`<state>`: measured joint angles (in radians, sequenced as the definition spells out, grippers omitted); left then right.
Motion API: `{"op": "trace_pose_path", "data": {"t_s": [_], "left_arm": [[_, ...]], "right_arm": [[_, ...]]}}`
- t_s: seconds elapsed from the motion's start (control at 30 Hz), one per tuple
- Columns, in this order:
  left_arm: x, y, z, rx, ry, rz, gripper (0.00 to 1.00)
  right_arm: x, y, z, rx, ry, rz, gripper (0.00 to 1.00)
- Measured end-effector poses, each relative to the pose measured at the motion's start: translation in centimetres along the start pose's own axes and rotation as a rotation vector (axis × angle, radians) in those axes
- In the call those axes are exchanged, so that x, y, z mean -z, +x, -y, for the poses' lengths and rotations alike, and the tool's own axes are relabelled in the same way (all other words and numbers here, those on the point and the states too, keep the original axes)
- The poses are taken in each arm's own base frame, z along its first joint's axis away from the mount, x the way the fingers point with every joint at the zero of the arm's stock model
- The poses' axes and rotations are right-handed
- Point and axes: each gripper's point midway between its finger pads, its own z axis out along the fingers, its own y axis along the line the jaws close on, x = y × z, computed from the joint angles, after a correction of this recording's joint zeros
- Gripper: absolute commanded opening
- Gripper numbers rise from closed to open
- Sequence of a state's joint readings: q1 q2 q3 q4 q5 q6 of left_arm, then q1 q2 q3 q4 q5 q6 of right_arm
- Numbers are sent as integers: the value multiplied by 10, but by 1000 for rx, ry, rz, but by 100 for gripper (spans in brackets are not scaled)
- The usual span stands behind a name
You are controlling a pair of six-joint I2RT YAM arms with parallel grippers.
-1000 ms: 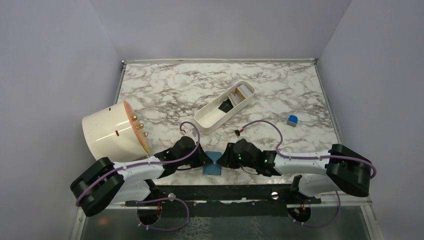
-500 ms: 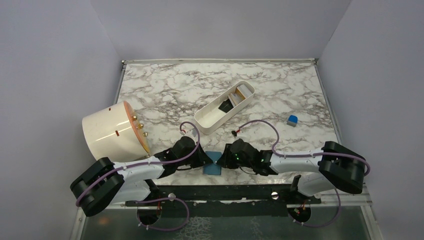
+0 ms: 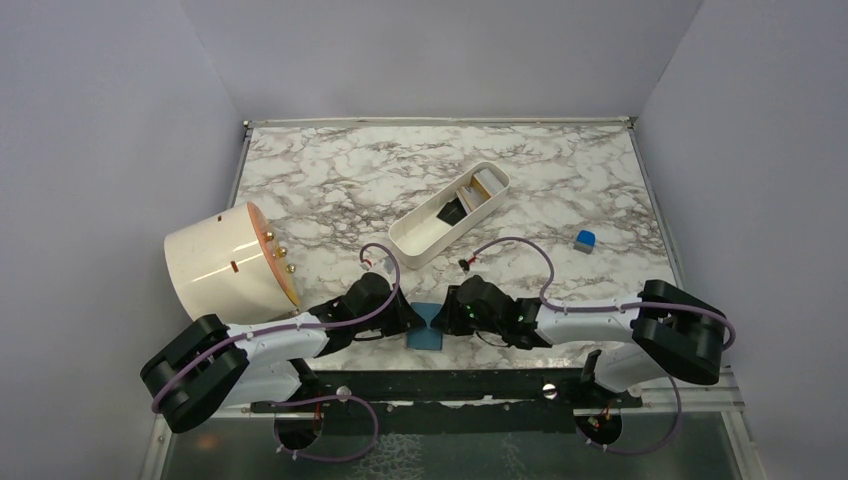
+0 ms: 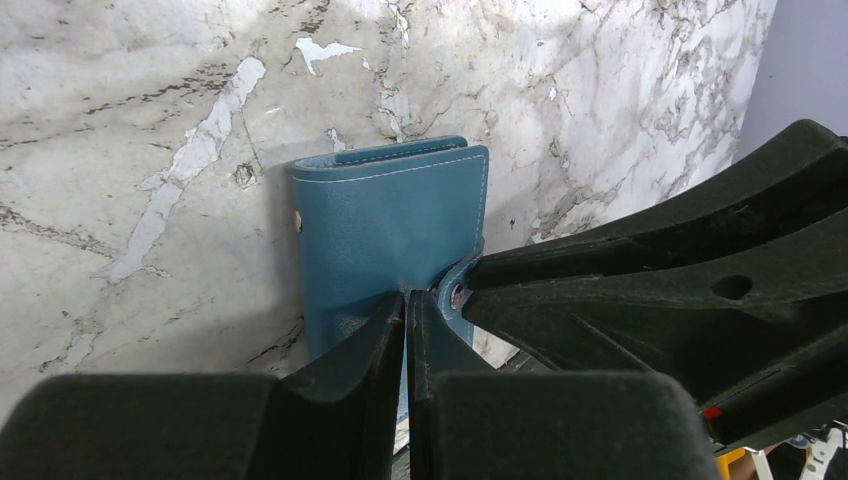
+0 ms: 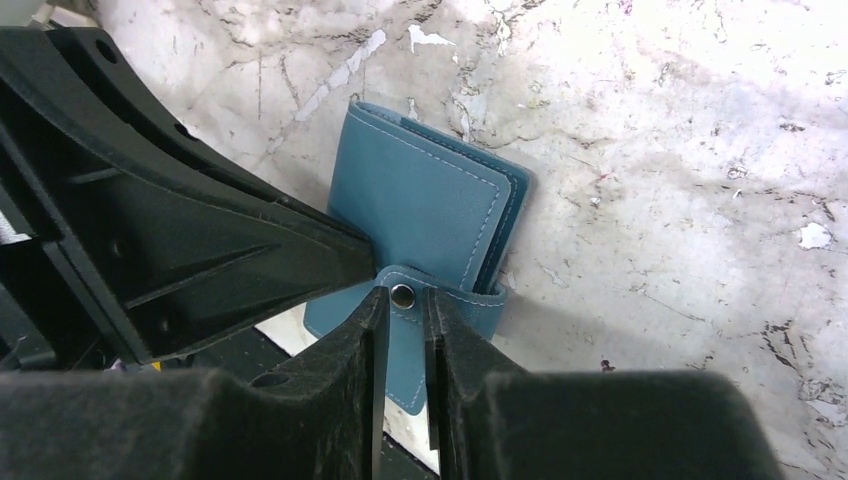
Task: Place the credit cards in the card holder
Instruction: Close the card holder at the center of the board.
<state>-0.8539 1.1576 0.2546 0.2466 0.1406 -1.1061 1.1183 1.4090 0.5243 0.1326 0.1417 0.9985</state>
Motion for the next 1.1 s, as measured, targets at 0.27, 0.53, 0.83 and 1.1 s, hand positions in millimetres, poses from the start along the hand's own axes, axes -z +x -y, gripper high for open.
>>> {"op": "trace_pose_path", "data": {"t_s": [0.27,0.53,0.83,1.1], "left_arm": [[0,0,0,-1,2,1,10],[-1,0,0,-1,2,0,10],[-1,0,0,-2,3,1,9],[-1,0,0,-1,2,0,9]], "right_arm": [[-3,1,1,0,4,-3,16],[-8,0,-3,-2,0,-3,15],[-10,0,-3,4,11,-11,10],[-10,1,-2,21,14,-15,8]]}}
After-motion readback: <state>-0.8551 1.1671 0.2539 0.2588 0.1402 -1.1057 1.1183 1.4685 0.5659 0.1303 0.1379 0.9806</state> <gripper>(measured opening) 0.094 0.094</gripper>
